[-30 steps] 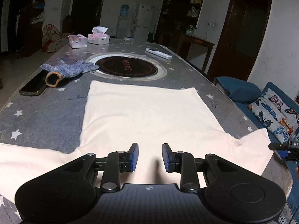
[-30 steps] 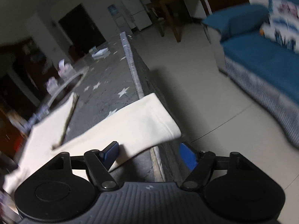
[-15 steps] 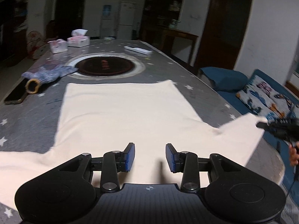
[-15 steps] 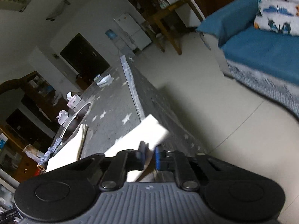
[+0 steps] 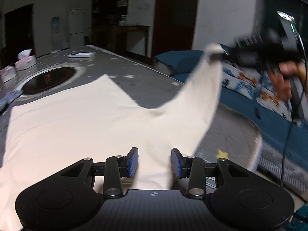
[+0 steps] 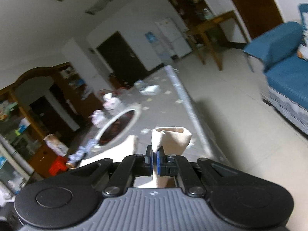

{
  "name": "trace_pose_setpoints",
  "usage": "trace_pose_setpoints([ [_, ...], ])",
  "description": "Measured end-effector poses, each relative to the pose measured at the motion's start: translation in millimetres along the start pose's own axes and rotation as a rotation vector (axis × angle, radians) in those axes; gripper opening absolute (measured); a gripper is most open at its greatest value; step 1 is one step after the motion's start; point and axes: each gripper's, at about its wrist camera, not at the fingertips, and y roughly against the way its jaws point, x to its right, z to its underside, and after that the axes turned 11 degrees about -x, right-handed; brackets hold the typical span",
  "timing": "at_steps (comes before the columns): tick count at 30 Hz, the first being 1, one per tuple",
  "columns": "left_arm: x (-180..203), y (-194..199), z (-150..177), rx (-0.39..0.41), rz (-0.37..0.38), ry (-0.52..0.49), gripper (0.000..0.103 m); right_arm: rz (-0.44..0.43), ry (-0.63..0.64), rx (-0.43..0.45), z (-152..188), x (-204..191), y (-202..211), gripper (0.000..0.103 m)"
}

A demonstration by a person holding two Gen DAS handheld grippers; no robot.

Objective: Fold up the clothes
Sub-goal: 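Lift the sleeve with the right gripper, fold it across the body, release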

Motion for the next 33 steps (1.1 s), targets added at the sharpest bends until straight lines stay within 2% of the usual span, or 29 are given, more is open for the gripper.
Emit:
trace_pose_setpoints([
  [6, 19.0, -3.2, 9.4, 0.002, 0.032, -0.068, 0.041, -0.100, 0.141, -0.024, -23.3, -63.3, -7.5, 0.003],
  [11, 4.8, 21.8, 16.8, 0.056, 0.027, -0.020, 0.041, -0.180, 0.266, -0.094, -29.4, -124.8, -36.2, 0.003],
  [16, -19.7, 49.6, 34.5, 0.087, -0.035, 0.052, 0.042, -0.241, 0.380, -0.203, -12.3, -177.9, -82.2, 0.003],
  [21, -42.7, 68.1, 57.4, 0.089, -0.108, 0.132, 0.043, -0.270, 0.440, -0.337, 19.7, -211.5, -124.8, 0.003],
  [24, -56.4, 74.4, 63.1, 0.094, -0.137, 0.174, 0.043, -0.283, 0.456, -0.391, 32.8, -220.8, -135.0, 0.008],
  [27, -67.0, 82.0, 64.4, 0.106, -0.157, 0.200, 0.043, -0.273, 0.477, -0.398, 33.1, -222.3, -129.8, 0.011],
  [28, -67.9, 83.5, 64.9, 0.111, -0.162, 0.203, 0.043, -0.269, 0.485, -0.401, 31.2, -221.3, -127.5, 0.016],
  [29, -69.9, 84.8, 63.2, 0.117, -0.166, 0.206, 0.043, -0.258, 0.491, -0.396, 28.7, -219.2, -124.0, 0.022],
  [33, -74.6, 88.7, 56.9, 0.140, -0.174, 0.200, 0.043, -0.174, 0.528, -0.373, 20.6, -204.9, -109.4, 0.022],
])
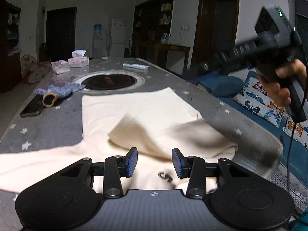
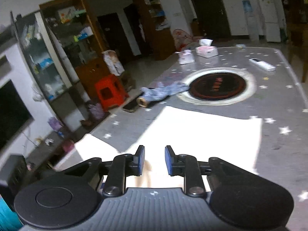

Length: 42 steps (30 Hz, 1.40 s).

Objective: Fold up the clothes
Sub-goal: 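Lift the sleeve with the right gripper, fold it across the body, release, then grasp the other sleeve cuff with the left gripper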

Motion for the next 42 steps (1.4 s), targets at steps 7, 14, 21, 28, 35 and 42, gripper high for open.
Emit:
trace_pose_setpoints([
  [7, -6.5, -7.7, -15.9, 0.013, -0.022, 0.033, 0.044, 0.227, 0.027, -0.148, 26.3, 36.4, -8.4, 0.023],
  [14, -24.7, -23.5, -12.0, -0.057, -0.118, 0.097, 0.047, 0.259, 0.168, -0.184, 46.6, 28.7, -33.4, 0.029],
  [21, -33.5, -38.4, -7.4, -0.081, -0.176, 0.079, 0.037, 0.281, 0.294, -0.202, 48.3, 19.9, -55.8, 0.031],
  [28, -46.8, -34.5, -9.9, -0.060, -0.193, 0.153, 0.031, 0.314, 0.254, -0.187, 49.4, 27.2, -51.1, 0.032],
  [35, -32.0, -52.0, -19.6, -0.052, -0.136, 0.090, 0.026, 0.266, 0.300, -0.150, 50.0, 7.3, -50.9, 0.034],
  [42, -53.0, -44.2, -4.9, -0.066, -0.202, 0.139, 0.026, 0.269, 0.303, -0.181, 56.2, 8.7, -59.7, 0.034],
])
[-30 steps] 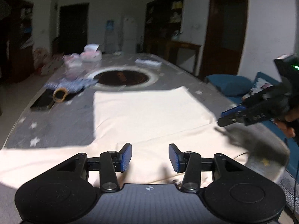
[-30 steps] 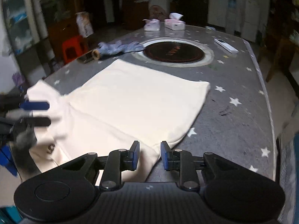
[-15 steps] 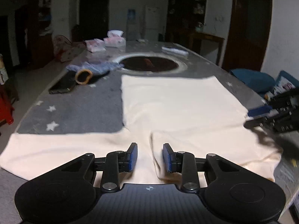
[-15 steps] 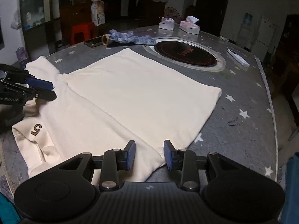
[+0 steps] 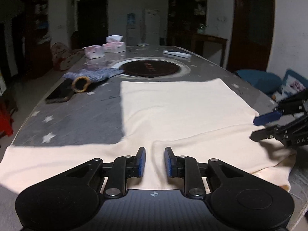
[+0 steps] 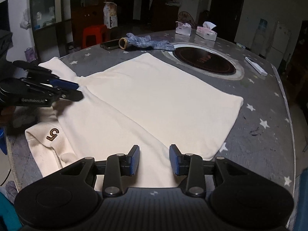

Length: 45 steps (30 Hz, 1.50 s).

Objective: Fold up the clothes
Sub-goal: 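Grasp the other sleeve cuff with the left gripper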

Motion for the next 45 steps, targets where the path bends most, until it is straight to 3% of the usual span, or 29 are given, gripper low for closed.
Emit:
trace_pose_setpoints([
  [3, -18.2, 14.7, 9.2, 0.027, -0.032, 0.066, 0.026, 0.001, 0.004, 0.008, -1.0, -2.1, 1.6, 0.038],
  [7, -47.3, 30.7, 20.7, 0.050, -0.159, 0.179, 0.026, -0.002, 0.016, 0.018, -1.8, -6.9, 4.2, 0.039],
  [14, -113.1, 45.4, 31.9, 0.073, -0.401, 0.447, 0.037, -0.014, 0.025, 0.031, -1.7, -13.0, 10.1, 0.042],
  [18, -140.6, 42.7, 35.5, 0.055, -0.458, 0.526, 0.037, -0.018, 0.029, 0.035, -0.5, -16.8, 13.0, 0.043],
  [24, -156.6, 36.3, 39.4, 0.043, -0.477, 0.583, 0.037, -0.015, 0.033, 0.039, 1.1, -20.3, 16.8, 0.047],
  [28, -162.7, 34.4, 40.9, 0.054, -0.463, 0.594, 0.035, -0.016, 0.032, 0.046, 2.2, -20.9, 20.6, 0.047],
  [30, -165.4, 33.8, 40.5, 0.064, -0.453, 0.600, 0.021, -0.015, 0.028, 0.048, 2.8, -20.7, 21.5, 0.047],
  [34, -165.0, 39.0, 34.6, 0.091, -0.405, 0.611, 0.008, -0.013, 0.018, 0.057, 4.7, -20.7, 24.0, 0.047],
  [45, -88.8, 80.5, -29.0, 0.267, -0.061, 0.441, 0.006, -0.016, -0.028, 0.094, 15.3, -14.6, 36.2, 0.047],
])
